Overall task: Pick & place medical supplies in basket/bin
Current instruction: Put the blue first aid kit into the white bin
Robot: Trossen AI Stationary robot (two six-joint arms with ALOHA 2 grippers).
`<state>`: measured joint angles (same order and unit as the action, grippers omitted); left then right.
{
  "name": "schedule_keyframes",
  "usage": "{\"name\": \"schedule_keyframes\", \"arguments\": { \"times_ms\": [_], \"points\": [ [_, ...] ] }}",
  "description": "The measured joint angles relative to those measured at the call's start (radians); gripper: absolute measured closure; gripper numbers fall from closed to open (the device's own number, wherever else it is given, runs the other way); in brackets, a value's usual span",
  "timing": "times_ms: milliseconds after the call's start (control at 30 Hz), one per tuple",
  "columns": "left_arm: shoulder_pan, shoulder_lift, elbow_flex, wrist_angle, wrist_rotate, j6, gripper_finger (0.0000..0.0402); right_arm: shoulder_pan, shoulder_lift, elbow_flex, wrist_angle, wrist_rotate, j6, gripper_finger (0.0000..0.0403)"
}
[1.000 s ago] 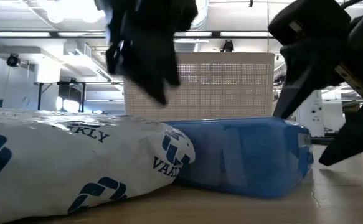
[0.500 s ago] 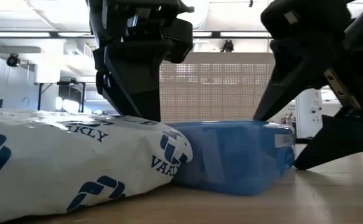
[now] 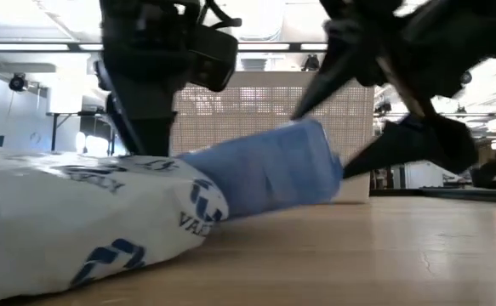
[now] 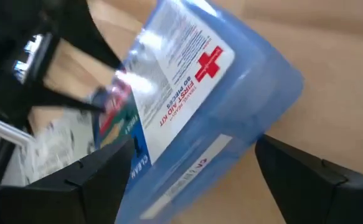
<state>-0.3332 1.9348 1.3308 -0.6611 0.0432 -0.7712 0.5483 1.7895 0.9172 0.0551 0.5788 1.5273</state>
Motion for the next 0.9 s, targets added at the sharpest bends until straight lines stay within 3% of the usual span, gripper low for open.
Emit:
{"name": "schedule_keyframes", "arguments": {
  "times_ms": [167,267,367,733,900],
  "points": [
    [-0.004,-0.032,-0.039,0.005,0.033,0.008,0.0199,-0.035,-0.028,0.045,0.029,0.035,-0.090,0.0078],
    [0.001,-0.052,-0.075,0.078,-0.042,0.016,0.0199,-0.060,-0.037,0.092,0.065,0.011,-0.167,0.0078],
    [0.002,-0.080,-0.116,0.103,-0.055,0.007,0.0199,-0.083,-0.032,0.122,0.039,-0.013,-0.241,0.0079],
    [0.000,-0.130,-0.239,0.243,-0.053,0.002,0.0199,-0.140,0.033,0.143,0.000,-0.181,-0.170,0.0079],
    [0.000,-0.140,-0.259,0.284,-0.097,0.004,0.0199,-0.151,0.034,0.143,-0.011,-0.198,-0.158,0.0088]
  ]
}}
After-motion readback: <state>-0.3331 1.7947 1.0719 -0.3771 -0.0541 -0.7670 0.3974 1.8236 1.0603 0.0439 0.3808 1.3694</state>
